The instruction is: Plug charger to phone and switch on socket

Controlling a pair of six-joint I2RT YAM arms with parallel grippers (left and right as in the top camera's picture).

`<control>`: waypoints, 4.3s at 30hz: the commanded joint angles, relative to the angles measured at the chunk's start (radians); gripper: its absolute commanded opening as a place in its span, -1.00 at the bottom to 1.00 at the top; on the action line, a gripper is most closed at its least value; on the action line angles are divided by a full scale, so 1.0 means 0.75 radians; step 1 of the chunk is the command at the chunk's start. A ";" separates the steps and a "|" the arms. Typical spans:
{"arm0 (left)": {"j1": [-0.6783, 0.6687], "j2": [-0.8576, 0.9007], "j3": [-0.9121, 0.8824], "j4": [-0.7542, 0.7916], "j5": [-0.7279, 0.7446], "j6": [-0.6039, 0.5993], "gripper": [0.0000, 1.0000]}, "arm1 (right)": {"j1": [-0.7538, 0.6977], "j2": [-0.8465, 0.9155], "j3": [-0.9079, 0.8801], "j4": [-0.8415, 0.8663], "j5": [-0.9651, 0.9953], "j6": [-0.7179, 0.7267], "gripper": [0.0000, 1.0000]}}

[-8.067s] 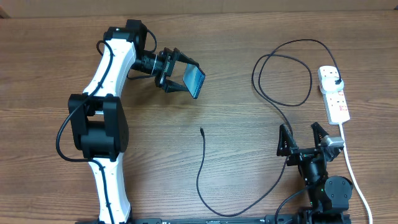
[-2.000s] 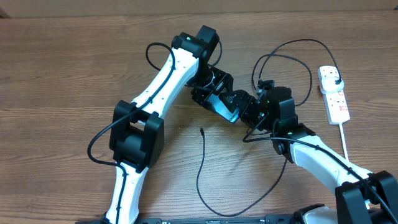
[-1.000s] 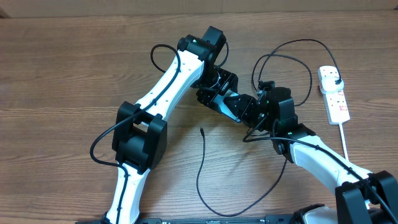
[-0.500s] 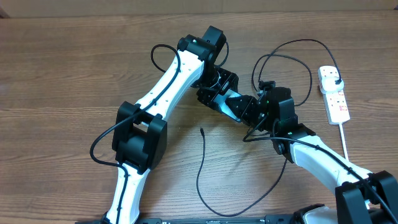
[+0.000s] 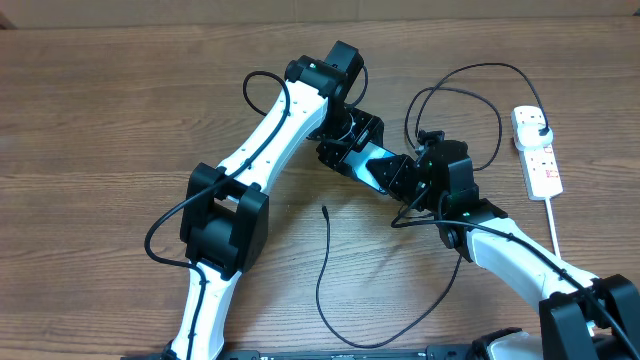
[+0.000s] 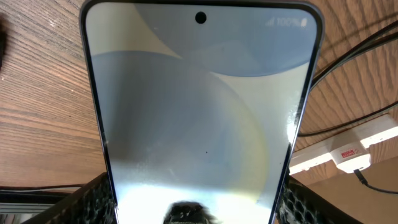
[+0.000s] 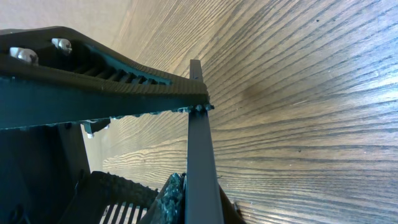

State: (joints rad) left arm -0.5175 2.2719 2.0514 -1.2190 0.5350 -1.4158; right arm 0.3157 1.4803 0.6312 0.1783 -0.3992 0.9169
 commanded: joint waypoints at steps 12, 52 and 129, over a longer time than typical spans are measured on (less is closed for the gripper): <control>-0.006 -0.023 0.044 0.000 0.009 -0.001 0.27 | 0.005 0.002 0.022 0.008 0.009 -0.007 -0.92; 0.315 -0.459 0.052 -0.045 -0.085 0.411 0.76 | -0.016 0.002 0.022 0.465 -0.211 1.438 -0.92; 0.185 -0.419 -0.117 0.463 -0.061 0.392 0.81 | -0.024 0.002 0.042 0.917 -0.040 1.660 -0.92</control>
State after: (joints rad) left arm -0.3969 1.9526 2.0144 -0.8906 0.4042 -1.1641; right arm 0.3073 1.4925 0.6300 0.8444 -0.4339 2.0235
